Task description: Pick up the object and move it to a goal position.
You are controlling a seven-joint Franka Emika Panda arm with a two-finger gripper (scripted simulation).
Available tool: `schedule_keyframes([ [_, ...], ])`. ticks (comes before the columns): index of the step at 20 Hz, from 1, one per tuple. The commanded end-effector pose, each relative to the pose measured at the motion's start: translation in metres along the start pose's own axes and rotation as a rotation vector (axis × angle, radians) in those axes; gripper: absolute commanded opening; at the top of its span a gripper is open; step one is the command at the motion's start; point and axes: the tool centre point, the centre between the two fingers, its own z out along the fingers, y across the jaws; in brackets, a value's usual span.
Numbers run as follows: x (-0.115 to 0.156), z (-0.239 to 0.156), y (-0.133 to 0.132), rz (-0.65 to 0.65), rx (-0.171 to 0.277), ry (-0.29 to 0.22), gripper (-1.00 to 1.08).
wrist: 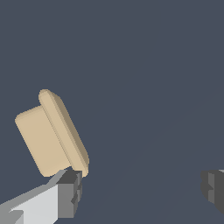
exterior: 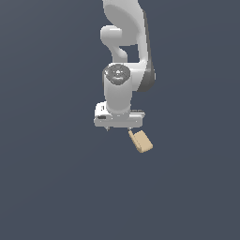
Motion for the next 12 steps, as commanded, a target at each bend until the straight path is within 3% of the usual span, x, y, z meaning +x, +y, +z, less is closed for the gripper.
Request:
schedule_keyframes([
  [1, 0.000, 0.000, 0.000, 0.000, 0.000, 0.000, 1.00],
  [7, 0.003, 0.011, -0.010, -0.042, 0.000, 0.005, 1.00],
  [12, 0.007, 0.036, -0.035, -0.141, 0.000, 0.016, 1.00],
])
